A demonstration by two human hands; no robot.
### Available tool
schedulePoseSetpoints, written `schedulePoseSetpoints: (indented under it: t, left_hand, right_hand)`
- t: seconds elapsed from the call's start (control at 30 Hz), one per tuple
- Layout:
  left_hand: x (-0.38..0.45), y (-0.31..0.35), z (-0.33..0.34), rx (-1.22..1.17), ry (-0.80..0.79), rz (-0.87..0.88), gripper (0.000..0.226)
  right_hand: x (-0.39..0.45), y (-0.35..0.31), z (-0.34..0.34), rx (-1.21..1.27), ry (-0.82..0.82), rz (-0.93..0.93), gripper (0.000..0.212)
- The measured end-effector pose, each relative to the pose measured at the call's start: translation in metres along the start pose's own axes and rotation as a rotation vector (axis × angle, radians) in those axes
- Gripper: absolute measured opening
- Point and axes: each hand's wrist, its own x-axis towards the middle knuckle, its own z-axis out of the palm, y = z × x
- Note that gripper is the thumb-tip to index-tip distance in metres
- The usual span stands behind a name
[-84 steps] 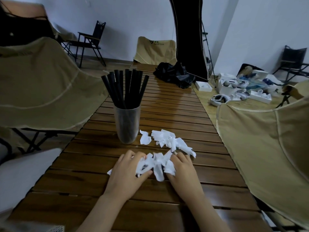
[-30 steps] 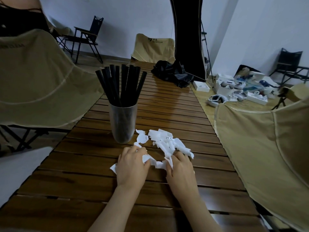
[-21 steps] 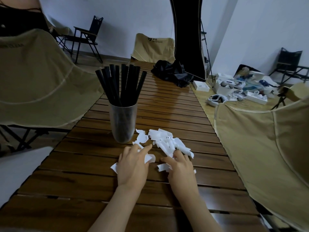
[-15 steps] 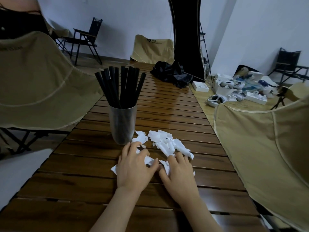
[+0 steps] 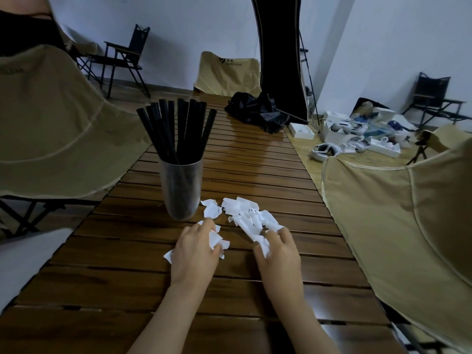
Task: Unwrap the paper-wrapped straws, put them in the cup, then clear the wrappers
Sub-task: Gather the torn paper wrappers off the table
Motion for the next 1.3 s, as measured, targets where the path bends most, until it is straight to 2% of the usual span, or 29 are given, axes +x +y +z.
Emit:
schedulePoseSetpoints:
  t: [0.17, 0.27, 0.33, 0.43, 0.5, 0.57, 0.67, 0.77, 1.0, 1.1, 1.2, 1.3]
  left_hand:
    - [0.004, 0.003, -0.006, -0.124, 0.038, -0.02, 0.061]
    - [0.019, 0.002, -0.006, -0.135, 0.105, 0.078, 0.07]
    - [0.037, 0.003, -0.001, -0.113, 0.102, 0.2, 0.074]
    - [0.062, 0.006, 0.015, -0.016, -0.027, 0.291, 0.08]
    - [0.07, 0.007, 0.027, 0.049, -0.095, 0.291, 0.077]
    - [0.073, 0.006, 0.035, 0.091, -0.081, 0.297, 0.07]
    - [0.073, 0.005, 0.038, 0.084, -0.032, 0.311, 0.052]
    - [0.068, 0.006, 0.039, 0.095, 0.021, 0.313, 0.04]
    - [0.054, 0.009, 0.031, 0.149, 0.019, 0.275, 0.045]
    - [0.049, 0.01, 0.031, 0.155, -0.001, 0.262, 0.045]
    - [0.044, 0.009, 0.029, 0.159, -0.009, 0.243, 0.047]
    - [0.04, 0.008, 0.023, 0.197, -0.024, 0.24, 0.047]
  right_hand:
    - [0.016, 0.006, -0.009, 0.082, 0.121, 0.076, 0.013]
    - [0.041, 0.007, -0.006, 0.096, 0.129, 0.015, 0.014]
    - [0.06, 0.011, 0.003, 0.079, 0.054, -0.084, 0.012]
    - [0.081, 0.023, 0.025, 0.026, -0.15, -0.233, 0.023]
    - [0.084, 0.029, 0.04, -0.033, -0.281, -0.302, 0.041]
    - [0.085, 0.033, 0.047, -0.059, -0.318, -0.33, 0.051]
    - [0.086, 0.032, 0.045, -0.013, -0.288, -0.338, 0.04]
    - [0.084, 0.027, 0.042, 0.012, -0.285, -0.341, 0.045]
    - [0.073, 0.026, 0.04, -0.133, -0.25, -0.35, 0.018]
    - [0.066, 0.026, 0.037, -0.111, -0.251, -0.33, 0.022]
    - [0.06, 0.023, 0.032, -0.088, -0.235, -0.276, 0.014]
    - [0.053, 0.02, 0.026, 0.005, -0.252, -0.233, 0.032]
